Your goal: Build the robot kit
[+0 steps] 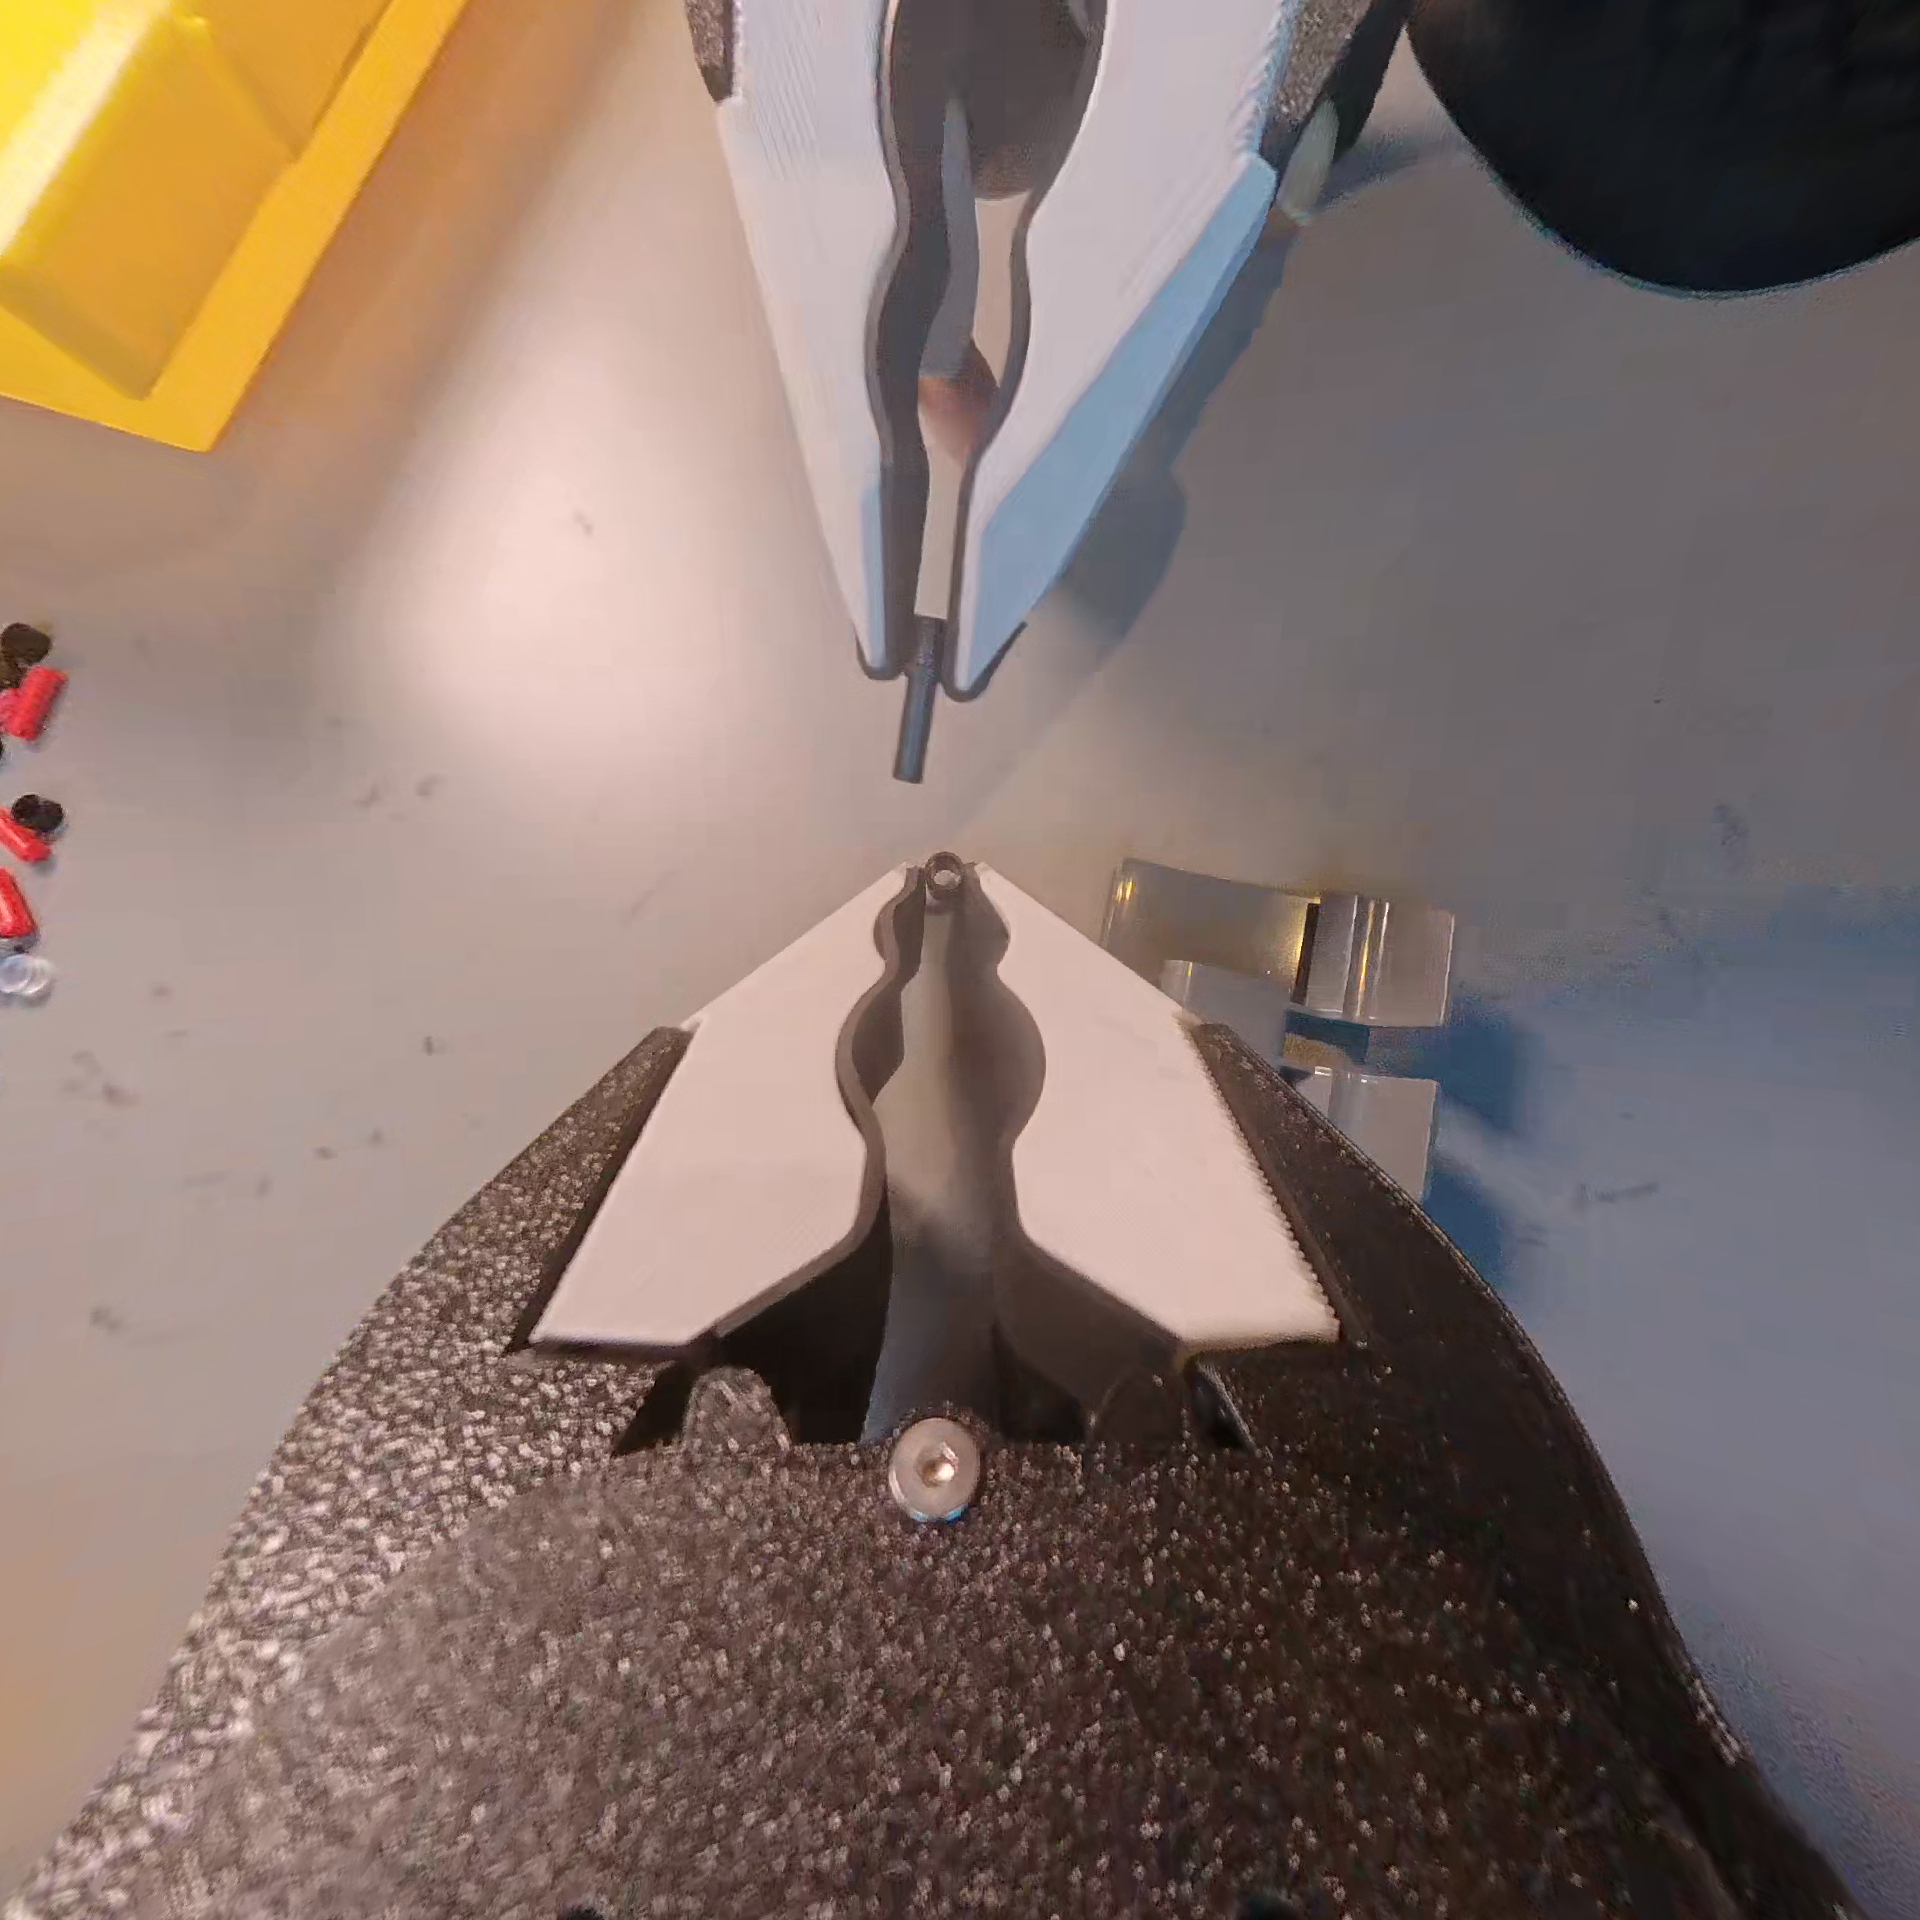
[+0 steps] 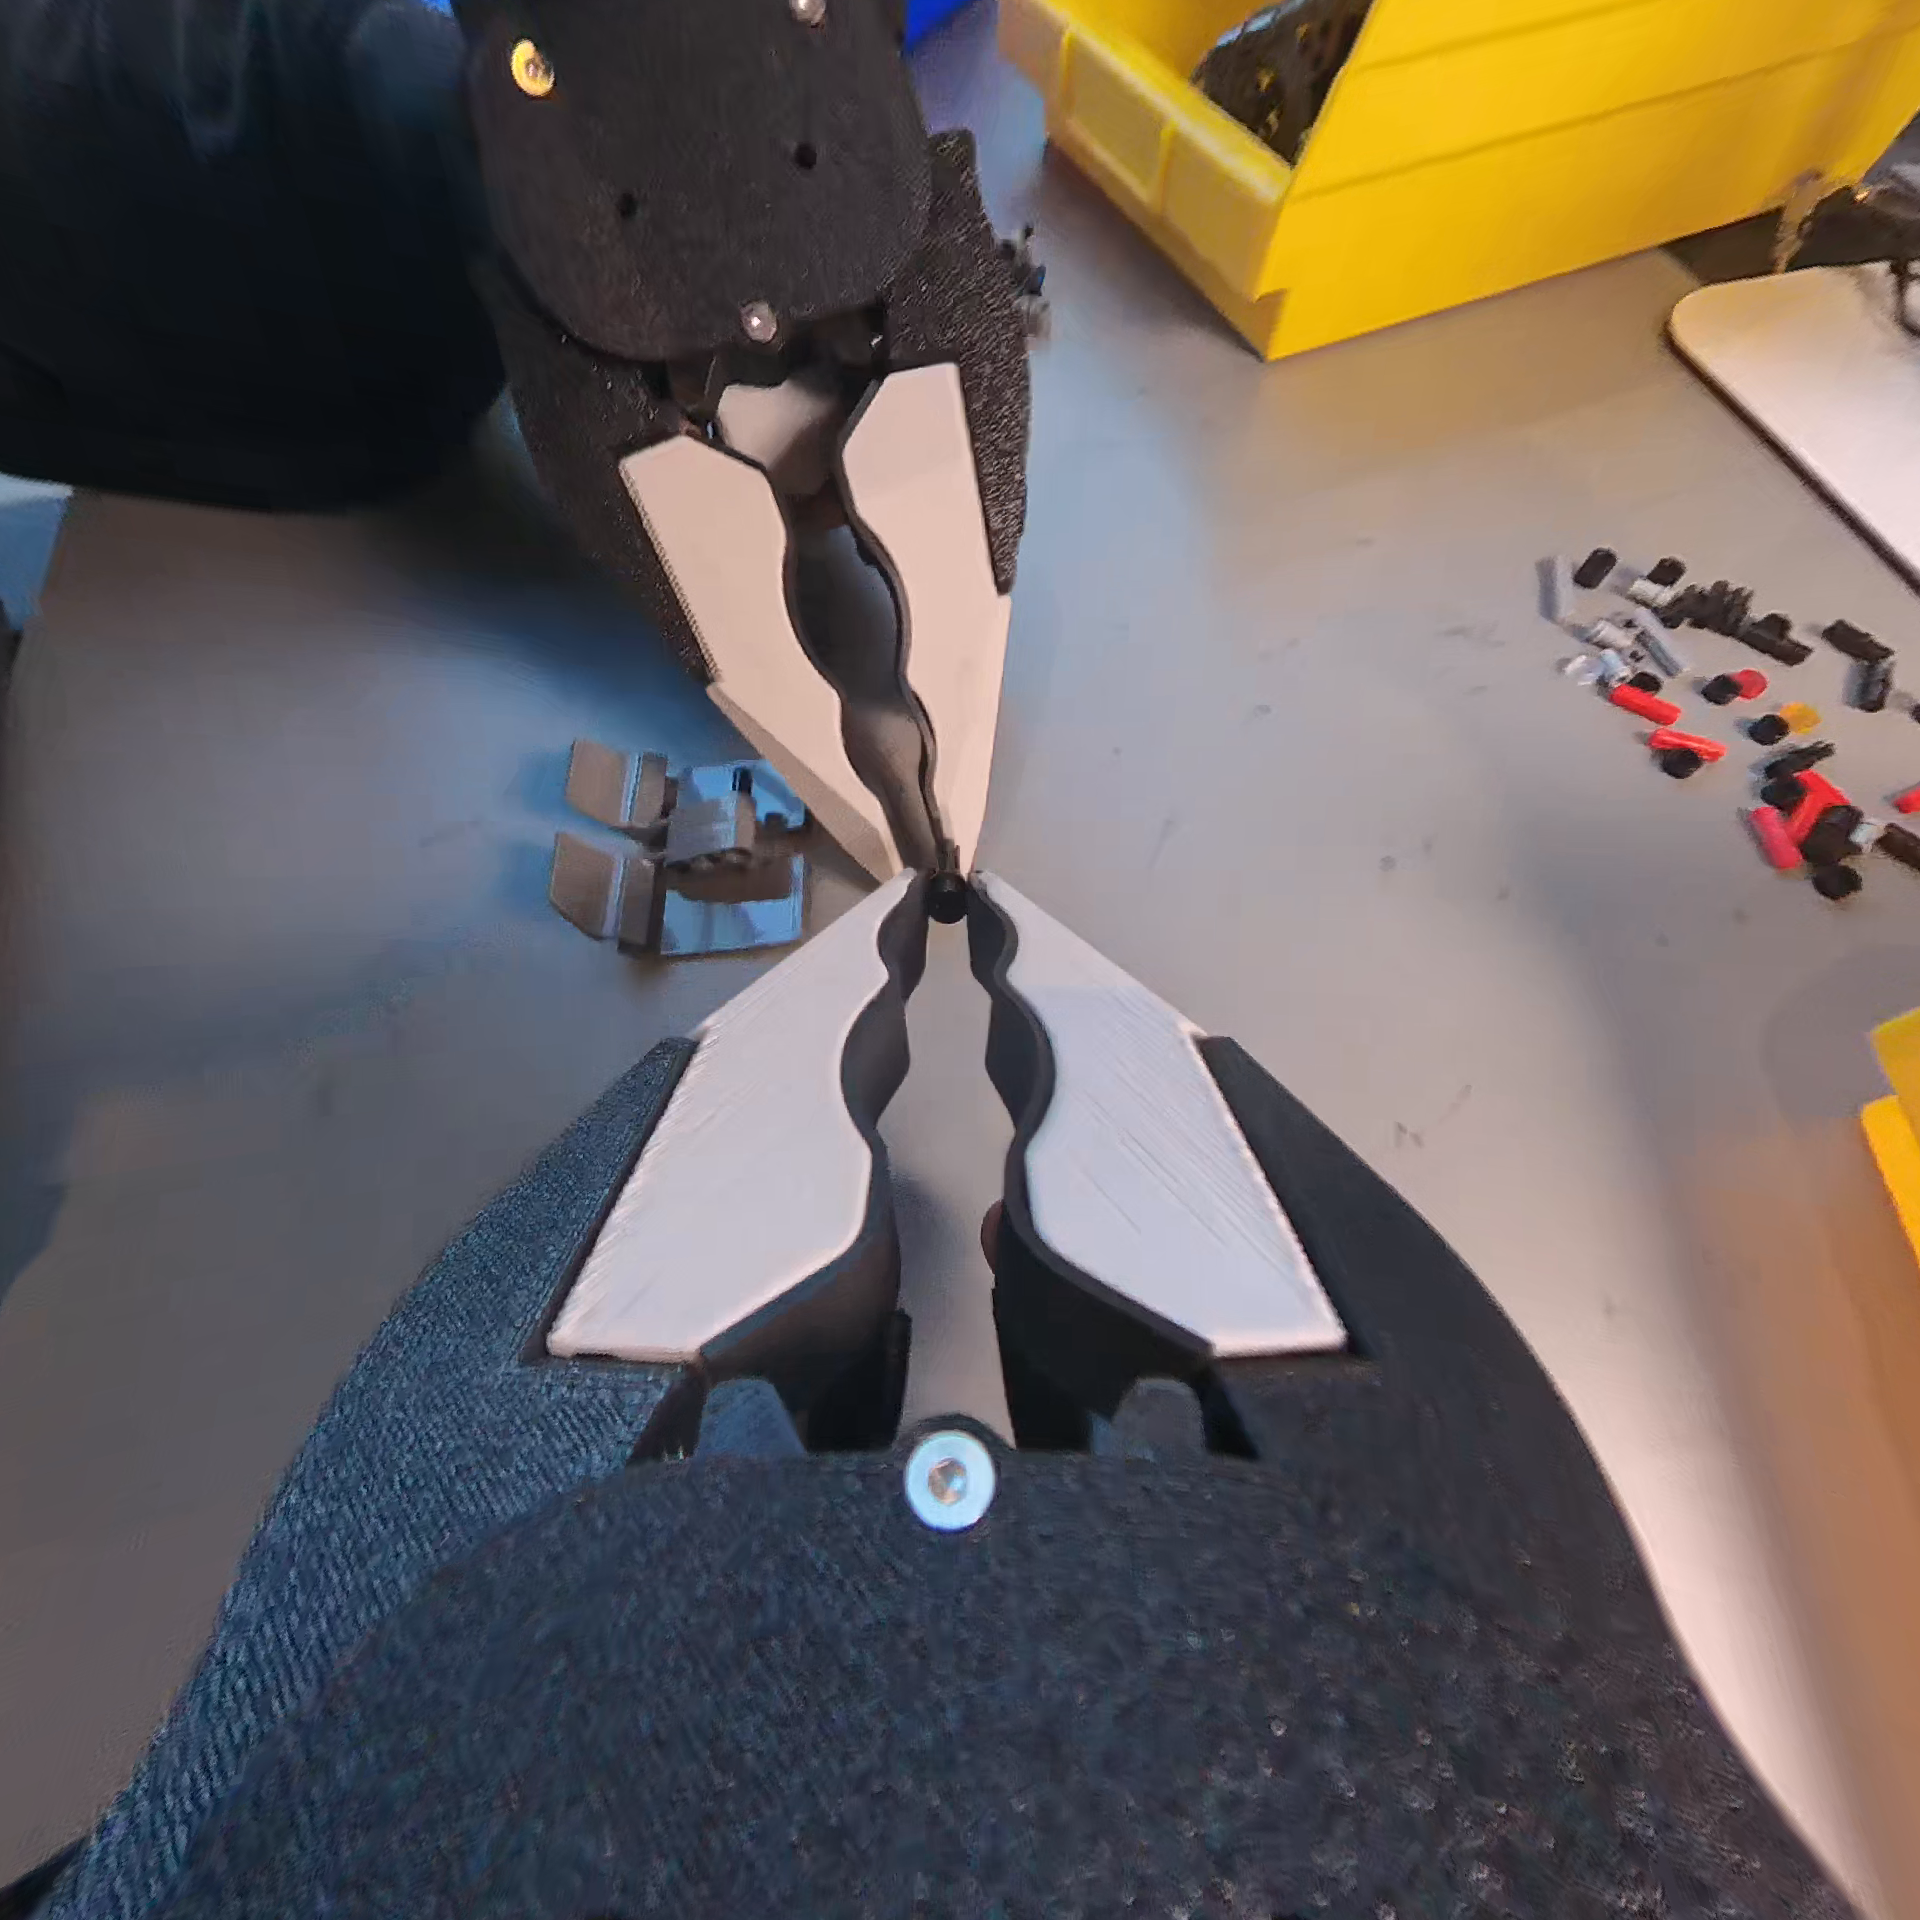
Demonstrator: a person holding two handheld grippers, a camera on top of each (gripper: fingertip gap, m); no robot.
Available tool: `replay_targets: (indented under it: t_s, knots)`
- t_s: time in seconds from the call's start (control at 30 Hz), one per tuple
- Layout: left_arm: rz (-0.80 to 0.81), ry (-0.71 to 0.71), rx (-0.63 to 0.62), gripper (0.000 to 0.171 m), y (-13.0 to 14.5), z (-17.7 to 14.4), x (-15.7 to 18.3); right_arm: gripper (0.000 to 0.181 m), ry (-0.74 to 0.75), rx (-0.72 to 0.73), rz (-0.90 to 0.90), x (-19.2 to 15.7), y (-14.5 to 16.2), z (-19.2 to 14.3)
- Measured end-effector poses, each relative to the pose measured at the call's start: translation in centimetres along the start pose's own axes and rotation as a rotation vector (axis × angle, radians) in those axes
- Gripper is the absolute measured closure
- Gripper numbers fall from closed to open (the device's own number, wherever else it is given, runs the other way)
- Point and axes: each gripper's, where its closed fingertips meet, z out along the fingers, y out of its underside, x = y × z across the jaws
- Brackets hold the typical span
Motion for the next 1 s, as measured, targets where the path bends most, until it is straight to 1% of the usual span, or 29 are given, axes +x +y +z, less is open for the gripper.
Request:
replay_targets:
  t_s: [0.13,0.23,0.43,0.57,0.7,0.83,1.0]
  knots:
    - [-0.003,0.030,-0.001,0.165,-0.1,0.3,0.2,0.174,0.001,-0.109,-0.068,-0.2,0.9,-0.2]
    - [-0.016,0.041,0.009,0.155,0.1,-0.3,0.1,0.174,-0.011,-0.193,-0.119,-0.3,1.0,0.0]
    - [-0.046,0.037,0.052,0.157,1.2,-2.3,-0.6,0.174,-0.077,-0.433,-0.307,-0.3,0.7,1.0]
    - [-0.076,0.109,0.107,0.157,1.0,-2.7,0.1,0.174,-0.132,-0.586,-0.410,-0.5,0.5,1.6]
    - [-0.061,0.123,0.091,0.156,1.1,-2.6,0.5,0.174,-0.177,-0.716,-0.484,-0.6,0.6,2.2]
    - [-0.059,0.131,0.096,0.155,1.1,-2.6,0.7,0.174,-0.207,-0.812,-0.532,-0.7,0.8,2.4]
    - [-0.070,0.131,0.109,0.156,1.0,-2.6,0.4,0.174,-0.223,-0.874,-0.556,-0.6,0.7,2.1]
